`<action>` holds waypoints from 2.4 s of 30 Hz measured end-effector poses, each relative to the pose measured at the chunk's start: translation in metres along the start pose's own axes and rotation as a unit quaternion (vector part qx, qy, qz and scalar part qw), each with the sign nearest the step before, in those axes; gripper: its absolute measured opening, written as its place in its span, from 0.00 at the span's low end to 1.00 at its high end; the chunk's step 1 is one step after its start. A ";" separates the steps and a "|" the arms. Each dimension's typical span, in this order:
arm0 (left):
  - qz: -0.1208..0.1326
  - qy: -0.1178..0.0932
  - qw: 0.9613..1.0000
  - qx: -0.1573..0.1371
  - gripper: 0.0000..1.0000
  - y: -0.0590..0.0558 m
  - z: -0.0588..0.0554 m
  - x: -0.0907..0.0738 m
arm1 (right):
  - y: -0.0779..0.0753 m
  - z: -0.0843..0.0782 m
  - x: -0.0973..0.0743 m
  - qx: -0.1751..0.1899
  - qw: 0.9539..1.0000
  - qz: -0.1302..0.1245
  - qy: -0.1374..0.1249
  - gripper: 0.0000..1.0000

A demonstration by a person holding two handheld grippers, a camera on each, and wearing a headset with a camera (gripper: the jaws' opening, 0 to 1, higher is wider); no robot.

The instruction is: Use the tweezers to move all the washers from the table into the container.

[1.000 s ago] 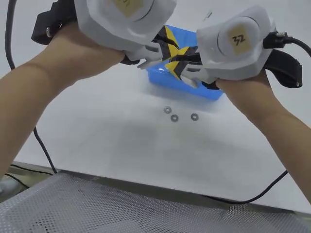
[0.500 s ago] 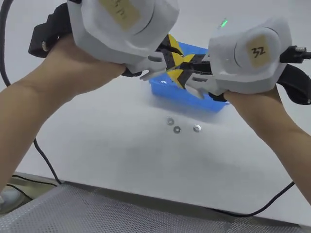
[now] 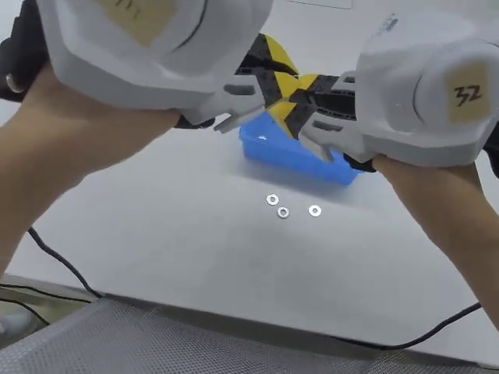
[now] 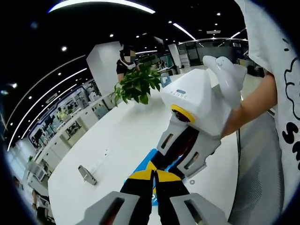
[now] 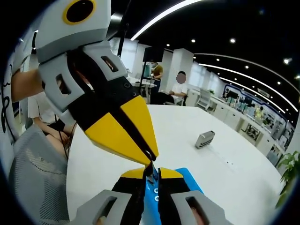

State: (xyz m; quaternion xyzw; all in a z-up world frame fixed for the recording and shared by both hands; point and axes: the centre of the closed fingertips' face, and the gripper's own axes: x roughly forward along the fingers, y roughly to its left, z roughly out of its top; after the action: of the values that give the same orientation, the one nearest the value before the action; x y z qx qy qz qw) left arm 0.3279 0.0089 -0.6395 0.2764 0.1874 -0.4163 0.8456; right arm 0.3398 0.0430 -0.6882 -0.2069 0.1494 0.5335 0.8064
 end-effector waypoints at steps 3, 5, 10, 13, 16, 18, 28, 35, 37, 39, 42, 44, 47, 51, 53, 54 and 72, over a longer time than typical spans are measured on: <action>-0.001 -0.001 1.000 -0.015 0.00 -0.007 -0.003 -0.004 | 0.007 -0.002 0.000 0.005 1.000 0.003 -0.002 0.05; -0.004 0.003 1.000 -0.018 0.00 -0.013 -0.007 -0.004 | 0.014 -0.006 0.001 0.014 1.000 0.009 0.000 0.05; -0.016 0.014 0.999 -0.031 0.00 -0.025 -0.019 0.000 | 0.025 -0.022 0.004 0.015 1.000 0.022 0.016 0.05; -0.024 0.019 0.999 -0.036 0.00 -0.033 -0.025 0.001 | 0.031 -0.030 0.006 0.027 0.999 0.032 0.023 0.05; -0.032 0.026 0.998 -0.042 0.00 -0.039 -0.033 0.005 | 0.036 -0.036 0.008 0.041 0.998 0.041 0.028 0.06; -0.037 0.031 0.998 -0.047 0.00 -0.041 -0.037 0.006 | 0.040 -0.039 0.011 0.040 0.998 0.046 0.032 0.05; -0.051 0.038 0.994 -0.089 0.00 -0.050 -0.054 0.013 | 0.045 -0.061 0.017 0.049 0.996 0.057 0.056 0.06; -0.057 0.047 0.993 -0.098 0.00 -0.053 -0.060 0.019 | 0.045 -0.071 0.019 0.064 0.994 0.064 0.062 0.07; -0.056 0.047 0.993 -0.096 0.00 -0.052 -0.059 0.019 | 0.045 -0.070 0.019 0.063 0.994 0.066 0.061 0.07; -0.057 0.049 0.993 -0.094 0.00 -0.050 -0.059 0.020 | 0.045 -0.069 0.020 0.066 0.994 0.067 0.058 0.07; -0.058 0.051 0.992 -0.096 0.00 -0.049 -0.061 0.021 | 0.044 -0.069 0.022 0.073 0.993 0.069 0.058 0.07; -0.059 0.055 0.992 -0.095 0.00 -0.050 -0.063 0.022 | 0.045 -0.072 0.024 0.072 0.993 0.070 0.060 0.07; -0.058 0.056 0.993 -0.091 0.00 -0.050 -0.065 0.024 | 0.045 -0.072 0.024 0.074 0.993 0.068 0.058 0.07; -0.062 0.059 0.992 -0.096 0.00 -0.050 -0.064 0.023 | 0.045 -0.072 0.024 0.087 0.992 0.073 0.058 0.08; -0.064 0.059 0.992 -0.095 0.00 -0.050 -0.063 0.024 | 0.045 -0.073 0.022 0.081 0.992 0.075 0.062 0.08; -0.064 0.059 0.992 -0.094 0.00 -0.051 -0.063 0.024 | 0.045 -0.073 0.022 0.078 0.992 0.076 0.063 0.09; -0.073 0.064 0.992 -0.086 0.00 -0.054 -0.062 0.025 | 0.049 -0.093 0.023 0.009 0.990 0.104 0.094 0.05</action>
State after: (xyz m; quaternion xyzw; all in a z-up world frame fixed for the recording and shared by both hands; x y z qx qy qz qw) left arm 0.2933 0.0054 -0.7177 0.2145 0.2956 -0.4409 0.8199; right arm 0.3019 0.0325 -0.7887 -0.2322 0.2500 0.5910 0.7309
